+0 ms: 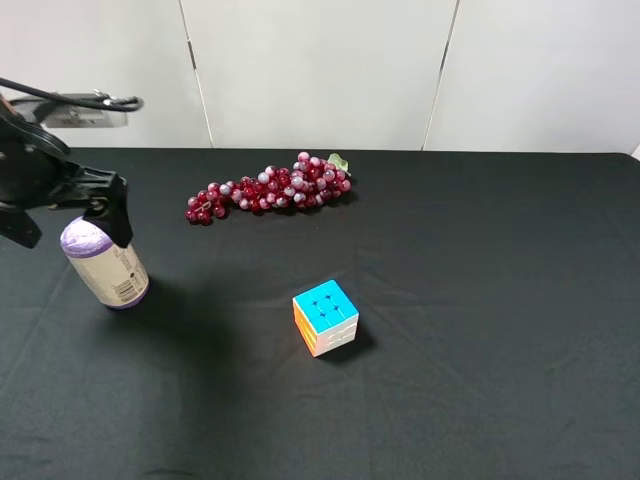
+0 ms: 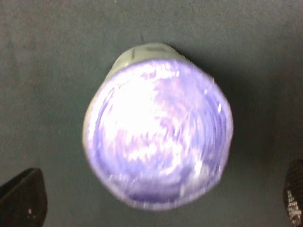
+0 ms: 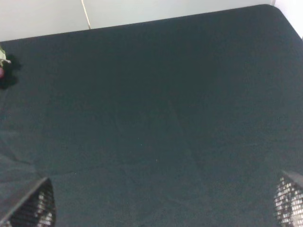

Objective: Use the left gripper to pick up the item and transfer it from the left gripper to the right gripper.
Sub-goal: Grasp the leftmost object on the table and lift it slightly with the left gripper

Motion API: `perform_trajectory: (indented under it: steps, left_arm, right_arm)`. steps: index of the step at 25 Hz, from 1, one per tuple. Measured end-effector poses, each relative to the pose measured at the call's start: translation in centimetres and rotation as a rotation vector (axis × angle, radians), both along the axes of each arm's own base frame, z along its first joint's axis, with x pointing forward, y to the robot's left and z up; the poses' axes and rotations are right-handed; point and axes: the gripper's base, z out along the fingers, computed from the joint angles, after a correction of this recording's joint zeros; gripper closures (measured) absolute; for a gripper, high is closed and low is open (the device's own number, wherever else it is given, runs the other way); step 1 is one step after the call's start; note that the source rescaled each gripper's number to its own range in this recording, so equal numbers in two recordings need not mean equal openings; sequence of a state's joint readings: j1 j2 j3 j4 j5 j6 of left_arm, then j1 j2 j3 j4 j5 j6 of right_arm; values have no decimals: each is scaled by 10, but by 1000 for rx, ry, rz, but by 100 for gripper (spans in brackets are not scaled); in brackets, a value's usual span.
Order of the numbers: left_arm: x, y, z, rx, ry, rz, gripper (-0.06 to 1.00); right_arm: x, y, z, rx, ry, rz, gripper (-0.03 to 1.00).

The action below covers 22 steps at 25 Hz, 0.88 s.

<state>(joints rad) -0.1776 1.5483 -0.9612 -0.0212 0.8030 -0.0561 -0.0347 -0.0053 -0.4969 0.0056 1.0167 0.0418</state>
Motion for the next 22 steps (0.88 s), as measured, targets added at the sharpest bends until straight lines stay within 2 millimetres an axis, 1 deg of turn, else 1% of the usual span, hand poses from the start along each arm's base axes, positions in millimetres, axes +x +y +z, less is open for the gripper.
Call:
perform_trajectory:
  steps: [5,12,22]
  left_arm:
    - [7,-10,-14,27,0,-17,-6]
    - [14,-12,-33,37,36,-13,-6]
    - [21,-14,-47,37,35,-12,-6]
  right_arm:
    - [0,0,0,0,0,0,-3]
    - [0,0,0,0,1,0,-3]
    - [0,0,0,0,1,0,-3]
